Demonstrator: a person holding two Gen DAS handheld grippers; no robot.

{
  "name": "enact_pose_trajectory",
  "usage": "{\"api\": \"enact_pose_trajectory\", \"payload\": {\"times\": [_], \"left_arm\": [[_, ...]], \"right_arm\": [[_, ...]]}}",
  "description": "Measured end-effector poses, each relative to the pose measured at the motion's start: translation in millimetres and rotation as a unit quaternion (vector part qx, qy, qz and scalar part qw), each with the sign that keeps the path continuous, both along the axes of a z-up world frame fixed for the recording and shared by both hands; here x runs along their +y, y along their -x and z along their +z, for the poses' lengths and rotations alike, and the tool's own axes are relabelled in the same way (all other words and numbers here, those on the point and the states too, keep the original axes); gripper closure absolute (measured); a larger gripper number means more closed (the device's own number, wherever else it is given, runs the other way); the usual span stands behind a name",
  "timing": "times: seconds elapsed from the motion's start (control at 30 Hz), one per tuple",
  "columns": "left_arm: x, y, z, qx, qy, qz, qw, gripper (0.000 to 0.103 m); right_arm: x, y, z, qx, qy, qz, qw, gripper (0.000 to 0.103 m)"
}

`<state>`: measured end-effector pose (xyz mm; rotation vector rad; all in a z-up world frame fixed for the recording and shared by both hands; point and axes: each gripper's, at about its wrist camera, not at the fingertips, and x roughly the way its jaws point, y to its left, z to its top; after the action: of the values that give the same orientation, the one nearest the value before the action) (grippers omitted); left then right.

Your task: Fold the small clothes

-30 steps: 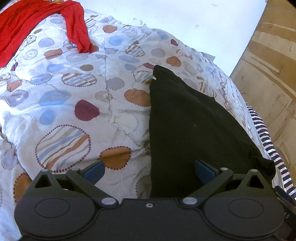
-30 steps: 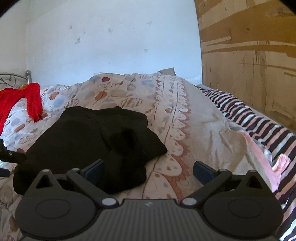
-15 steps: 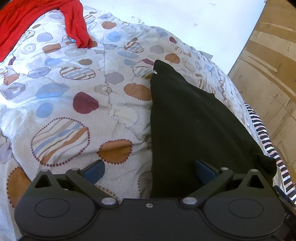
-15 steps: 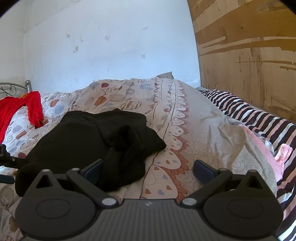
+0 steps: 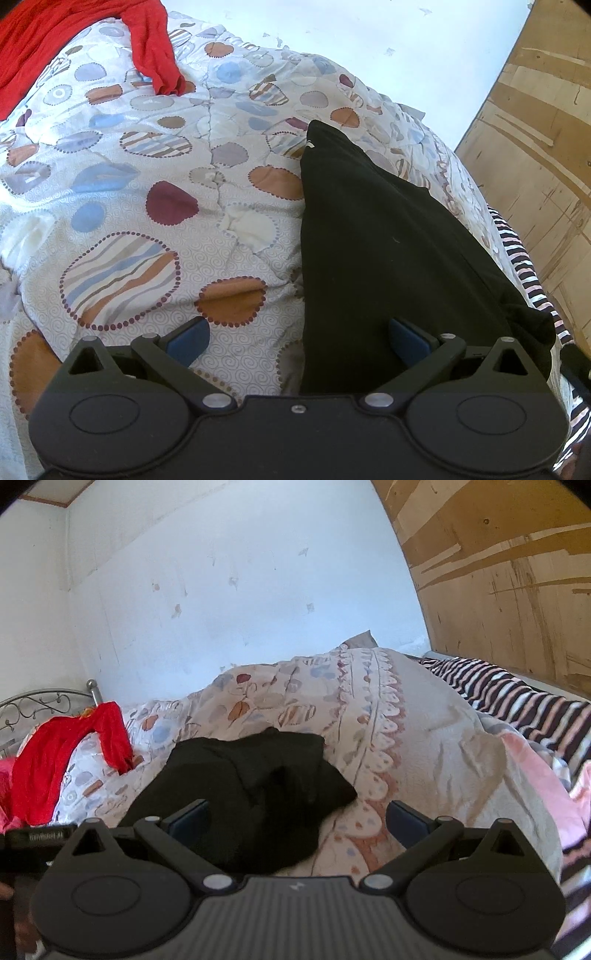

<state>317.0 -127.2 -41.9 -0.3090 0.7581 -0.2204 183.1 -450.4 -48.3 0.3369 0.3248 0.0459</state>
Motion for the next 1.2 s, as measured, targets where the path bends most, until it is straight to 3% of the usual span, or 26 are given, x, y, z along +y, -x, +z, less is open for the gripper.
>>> {"api": "enact_pose_trajectory", "payload": {"times": [0.3,0.5,0.7,0.87,1.0,1.2], "left_arm": [[-1,-1,-1,-0.001,0.0,0.0,1.0,0.0],[0,0,-1,-0.001,0.0,-0.001,1.0,0.0],[-1,-1,-1,-0.001,0.0,-0.001,1.0,0.0],[-2,-2,0,0.0,-0.004,-0.002,1.0,0.0],[-2,-4,0,0.0,-0.005,-0.003,1.0,0.0],[2,-7,1,0.001,0.0,-0.017,0.9998,0.0]], "right_arm": [[-21,-84,10,0.05,-0.022,0.083,0.995,0.0],[-40,-132,-1,0.115,-0.067,0.089,0.987,0.0],[-37,-129,-13,0.099,-0.062,0.087,0.989,0.0],[-31,-141,-6,0.095,-0.057,0.118,0.987,0.001],[-28,-161,-8,0.111,-0.053,0.142,0.982,0.007],[-48,-155,-27,0.099,-0.113,0.119,0.981,0.036]]}}
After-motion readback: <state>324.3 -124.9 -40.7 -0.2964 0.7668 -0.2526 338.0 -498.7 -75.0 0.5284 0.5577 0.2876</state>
